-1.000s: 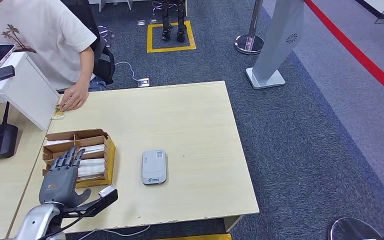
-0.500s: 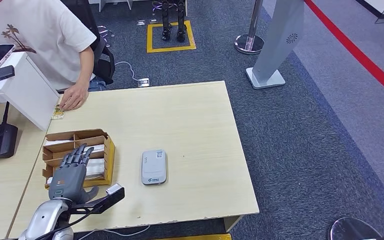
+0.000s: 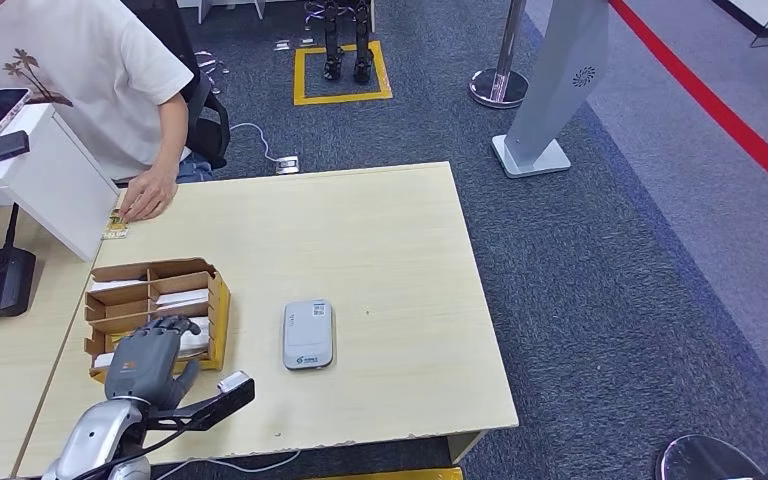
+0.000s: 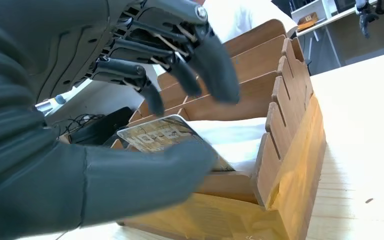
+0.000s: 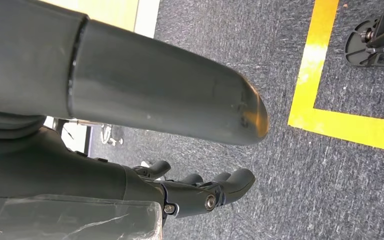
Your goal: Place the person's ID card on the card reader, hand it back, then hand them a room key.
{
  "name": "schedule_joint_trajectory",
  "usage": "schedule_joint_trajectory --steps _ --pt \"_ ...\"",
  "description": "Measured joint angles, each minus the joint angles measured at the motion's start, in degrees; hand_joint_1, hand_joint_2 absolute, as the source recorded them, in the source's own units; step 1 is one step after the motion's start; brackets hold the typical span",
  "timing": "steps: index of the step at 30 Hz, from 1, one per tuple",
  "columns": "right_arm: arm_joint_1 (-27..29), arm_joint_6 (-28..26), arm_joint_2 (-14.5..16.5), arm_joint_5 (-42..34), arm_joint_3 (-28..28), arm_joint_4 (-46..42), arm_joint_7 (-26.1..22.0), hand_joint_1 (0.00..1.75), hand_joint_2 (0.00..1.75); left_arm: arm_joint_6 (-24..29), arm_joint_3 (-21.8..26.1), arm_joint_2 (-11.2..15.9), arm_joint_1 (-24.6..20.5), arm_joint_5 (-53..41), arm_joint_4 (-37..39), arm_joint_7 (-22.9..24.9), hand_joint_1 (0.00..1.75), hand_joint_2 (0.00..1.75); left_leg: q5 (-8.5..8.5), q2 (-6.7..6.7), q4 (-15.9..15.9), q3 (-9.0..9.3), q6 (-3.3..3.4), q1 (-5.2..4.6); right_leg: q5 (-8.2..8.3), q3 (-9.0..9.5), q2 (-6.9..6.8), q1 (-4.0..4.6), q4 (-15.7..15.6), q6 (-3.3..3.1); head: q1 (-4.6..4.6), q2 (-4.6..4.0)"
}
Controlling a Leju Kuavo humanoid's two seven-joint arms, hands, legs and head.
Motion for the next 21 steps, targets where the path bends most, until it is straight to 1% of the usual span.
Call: schedule_joint_trajectory --steps 21 --pt "0.0 0.0 0.0 0.2 0.0 0.0 0.1 0.0 0.0 -0.1 -0.8 1.2 -0.6 0.3 0.0 0.5 1.75 1.75 0.0 0.0 0.0 0.0 0.0 0.0 0.0 0.01 0.0 0.0 0.0 0.0 0.0 0.0"
